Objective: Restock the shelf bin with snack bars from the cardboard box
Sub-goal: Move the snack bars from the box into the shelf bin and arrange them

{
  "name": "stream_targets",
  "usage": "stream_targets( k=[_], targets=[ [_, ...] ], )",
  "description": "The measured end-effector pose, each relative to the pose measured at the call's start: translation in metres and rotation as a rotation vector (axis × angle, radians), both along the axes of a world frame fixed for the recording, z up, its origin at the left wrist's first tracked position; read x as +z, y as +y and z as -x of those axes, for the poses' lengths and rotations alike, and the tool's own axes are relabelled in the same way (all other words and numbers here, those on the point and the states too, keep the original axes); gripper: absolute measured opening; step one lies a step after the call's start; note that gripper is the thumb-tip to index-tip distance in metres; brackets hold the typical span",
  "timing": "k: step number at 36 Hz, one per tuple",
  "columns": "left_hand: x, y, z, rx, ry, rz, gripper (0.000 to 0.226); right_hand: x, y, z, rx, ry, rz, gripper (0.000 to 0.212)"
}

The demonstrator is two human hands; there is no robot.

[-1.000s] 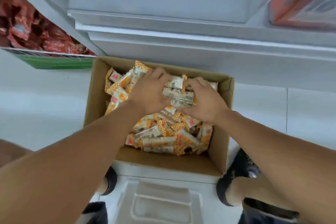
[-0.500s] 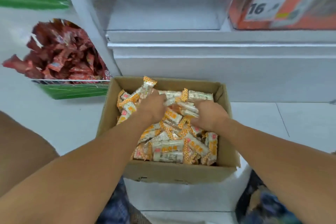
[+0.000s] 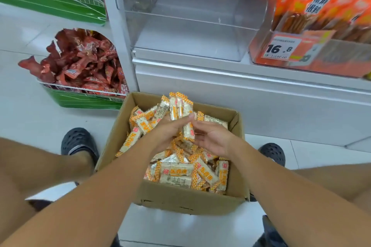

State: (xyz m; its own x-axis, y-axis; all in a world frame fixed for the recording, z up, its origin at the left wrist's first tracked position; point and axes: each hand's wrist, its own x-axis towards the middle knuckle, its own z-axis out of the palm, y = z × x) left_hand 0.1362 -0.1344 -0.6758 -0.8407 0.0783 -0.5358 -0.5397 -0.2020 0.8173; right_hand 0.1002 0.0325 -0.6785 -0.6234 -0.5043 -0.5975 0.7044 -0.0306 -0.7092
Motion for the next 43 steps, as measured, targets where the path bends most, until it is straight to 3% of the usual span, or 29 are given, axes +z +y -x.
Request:
stream_targets(
  k=[2,5,8,10,12,14,17,21,27,32,34,39,43],
  targets=[
    [-0.011,-0.009,-0.002,0.030,-0.056,0.040,0.107,-0.004,-0.004,0.003,0.043,0.053,-0.110,0.033],
    [-0.021,-0.018,-0.002,0.064,-0.132,0.154,0.125,-0.015,-0.007,0.008,0.113,0.222,-0.380,0.029],
    [-0.029,-0.023,-0.001,0.093,-0.136,0.300,0.127,-0.033,0.003,0.015,0.167,0.661,-0.820,0.025],
    [-0.030,-0.021,0.000,0.089,-0.122,0.354,0.122,-0.037,0.015,0.015,0.378,0.844,-0.984,0.007],
    [-0.031,-0.019,0.003,0.092,-0.125,0.354,0.121,-0.042,0.028,0.016,0.656,0.819,-1.038,0.023],
    [-0.034,-0.018,0.006,0.087,-0.134,0.328,0.123,-0.047,0.038,0.017,0.801,0.803,-1.097,0.032],
    [-0.038,-0.014,0.007,0.053,-0.145,0.296,0.123,-0.056,0.047,0.016,0.754,0.849,-1.140,0.032],
    [-0.040,-0.013,0.008,0.060,-0.128,0.314,0.122,-0.059,0.045,0.010,0.649,0.779,-1.075,0.052],
    [-0.040,-0.015,0.010,0.084,-0.134,0.320,0.127,-0.059,0.036,0.010,0.746,0.792,-1.273,0.037],
    [-0.039,-0.016,0.007,0.112,-0.127,0.286,0.119,-0.052,0.037,0.014,0.660,0.788,-1.182,0.026],
    [-0.038,-0.017,0.006,0.128,-0.137,0.264,0.116,-0.045,0.037,0.021,0.567,0.734,-1.046,0.016],
    [-0.031,-0.017,0.005,0.145,-0.149,0.202,0.113,-0.016,0.027,0.035,0.073,0.480,-0.650,0.028],
    [-0.027,-0.015,0.005,0.138,-0.126,0.172,0.113,-0.006,0.018,0.035,-0.002,0.266,-0.329,0.015]
  ],
)
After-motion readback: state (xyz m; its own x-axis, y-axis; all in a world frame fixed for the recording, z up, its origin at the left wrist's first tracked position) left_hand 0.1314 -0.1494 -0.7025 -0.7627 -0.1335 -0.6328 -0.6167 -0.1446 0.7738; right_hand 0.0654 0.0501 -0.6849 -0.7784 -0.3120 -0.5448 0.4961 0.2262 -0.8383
